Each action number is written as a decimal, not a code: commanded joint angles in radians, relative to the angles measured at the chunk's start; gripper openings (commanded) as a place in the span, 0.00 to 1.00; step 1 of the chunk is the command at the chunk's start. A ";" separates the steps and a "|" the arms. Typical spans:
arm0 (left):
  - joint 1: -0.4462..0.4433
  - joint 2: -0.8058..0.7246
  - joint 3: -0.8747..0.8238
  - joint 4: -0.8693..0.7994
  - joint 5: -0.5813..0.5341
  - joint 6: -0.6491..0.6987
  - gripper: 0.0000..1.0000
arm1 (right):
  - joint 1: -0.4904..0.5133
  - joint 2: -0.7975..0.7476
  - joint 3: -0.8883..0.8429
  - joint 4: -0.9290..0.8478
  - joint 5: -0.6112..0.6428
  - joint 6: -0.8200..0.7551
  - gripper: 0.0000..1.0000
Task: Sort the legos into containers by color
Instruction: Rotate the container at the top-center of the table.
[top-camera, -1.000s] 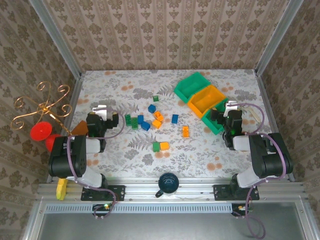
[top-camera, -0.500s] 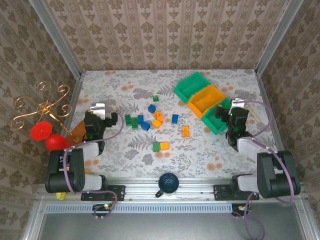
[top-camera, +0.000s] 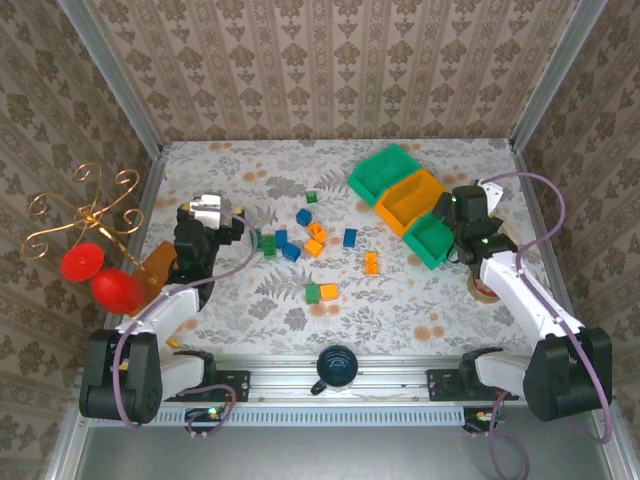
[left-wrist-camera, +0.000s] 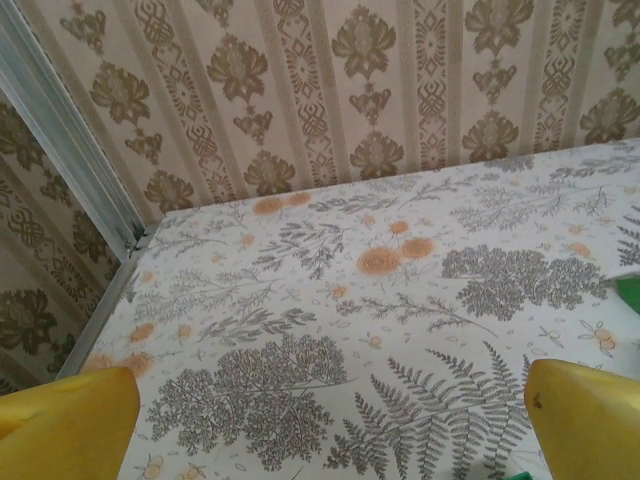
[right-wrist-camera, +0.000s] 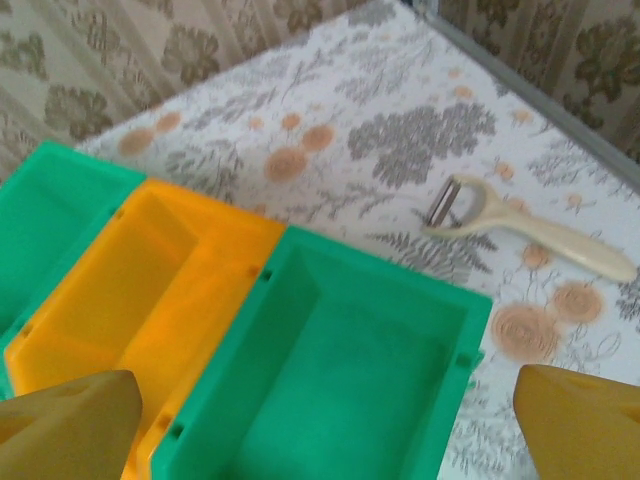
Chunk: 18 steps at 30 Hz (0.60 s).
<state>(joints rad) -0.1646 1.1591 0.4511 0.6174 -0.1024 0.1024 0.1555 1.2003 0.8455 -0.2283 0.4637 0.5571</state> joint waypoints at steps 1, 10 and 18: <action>-0.010 -0.025 0.032 -0.045 -0.022 -0.040 1.00 | 0.064 0.052 0.072 -0.195 0.058 0.139 0.93; -0.013 -0.030 0.047 -0.063 -0.024 -0.089 1.00 | 0.127 0.276 0.211 -0.230 -0.022 0.223 0.91; -0.013 -0.042 0.058 -0.103 -0.054 -0.119 1.00 | 0.128 0.467 0.313 -0.243 -0.057 0.240 0.93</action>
<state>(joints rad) -0.1707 1.1416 0.4808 0.5404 -0.1329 0.0170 0.2779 1.6264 1.1141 -0.4328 0.4210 0.7635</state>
